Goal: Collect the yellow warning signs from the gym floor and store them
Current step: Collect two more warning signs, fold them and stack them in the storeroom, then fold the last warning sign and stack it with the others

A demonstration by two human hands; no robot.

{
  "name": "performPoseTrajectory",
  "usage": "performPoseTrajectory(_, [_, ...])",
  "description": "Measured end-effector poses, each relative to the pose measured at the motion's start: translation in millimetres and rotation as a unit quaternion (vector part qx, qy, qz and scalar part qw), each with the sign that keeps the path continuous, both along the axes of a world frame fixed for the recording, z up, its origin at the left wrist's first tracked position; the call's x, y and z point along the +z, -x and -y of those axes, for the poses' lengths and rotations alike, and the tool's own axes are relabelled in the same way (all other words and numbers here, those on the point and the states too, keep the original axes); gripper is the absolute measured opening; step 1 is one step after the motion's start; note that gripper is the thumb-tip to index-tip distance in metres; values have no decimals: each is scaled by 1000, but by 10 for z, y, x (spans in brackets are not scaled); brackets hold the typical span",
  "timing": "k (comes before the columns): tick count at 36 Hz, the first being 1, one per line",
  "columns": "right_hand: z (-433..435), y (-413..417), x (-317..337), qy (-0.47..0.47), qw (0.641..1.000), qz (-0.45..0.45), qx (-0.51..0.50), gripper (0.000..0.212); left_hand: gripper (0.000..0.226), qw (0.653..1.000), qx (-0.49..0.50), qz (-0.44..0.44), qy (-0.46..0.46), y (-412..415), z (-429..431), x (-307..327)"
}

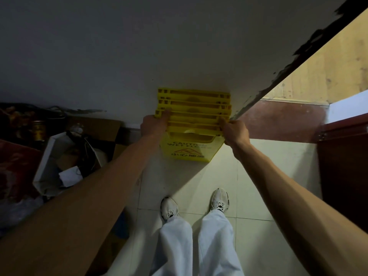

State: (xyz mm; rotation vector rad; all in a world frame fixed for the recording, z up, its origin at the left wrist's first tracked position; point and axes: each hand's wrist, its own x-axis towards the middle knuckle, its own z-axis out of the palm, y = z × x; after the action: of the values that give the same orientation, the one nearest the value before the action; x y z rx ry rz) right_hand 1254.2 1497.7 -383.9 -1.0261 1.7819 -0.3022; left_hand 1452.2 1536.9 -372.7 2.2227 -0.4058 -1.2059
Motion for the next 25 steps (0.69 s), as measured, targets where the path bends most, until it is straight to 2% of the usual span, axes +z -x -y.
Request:
performPoseTrajectory(2, [-10,6,-9,3,1000,-3,-2,39,56,1000,-12,-8,7,-12,10,-4])
performPoseTrajectory(6, [-38,23,-6,-9,1000,3,1,39,103,999,-2,-43,16,-131,-76,-324])
performPoseTrajectory(8, [-49,30,37,-11,1000,5,5,42,109,998,-3,-58,9,-119,-117,-237])
performPoseTrajectory(12, [-123,44,221,-9,1000,-16,24,46,72,999,7,-40,-1,-83,-244,99])
performPoseTrajectory(14, [-177,58,370,-5,999,-31,40,46,68,999,19,-33,-4,-113,-323,216])
performPoseTrajectory(15, [-204,66,462,-5,998,-38,48,42,64,999,21,-34,-4,-129,-358,267])
performPoseTrajectory(18, [-283,94,803,-6,997,-39,59,28,29,999,-3,-34,6,-91,-425,627])
performPoseTrajectory(19, [-310,107,934,-10,997,-36,61,26,26,999,-9,-37,14,-70,-438,735])
performPoseTrajectory(23, [-311,164,1508,2,996,-39,86,32,45,997,-48,-55,27,-64,-438,986])
performPoseTrajectory(25, [-287,209,1845,15,994,-43,102,35,57,996,-74,-42,35,66,-390,1416])
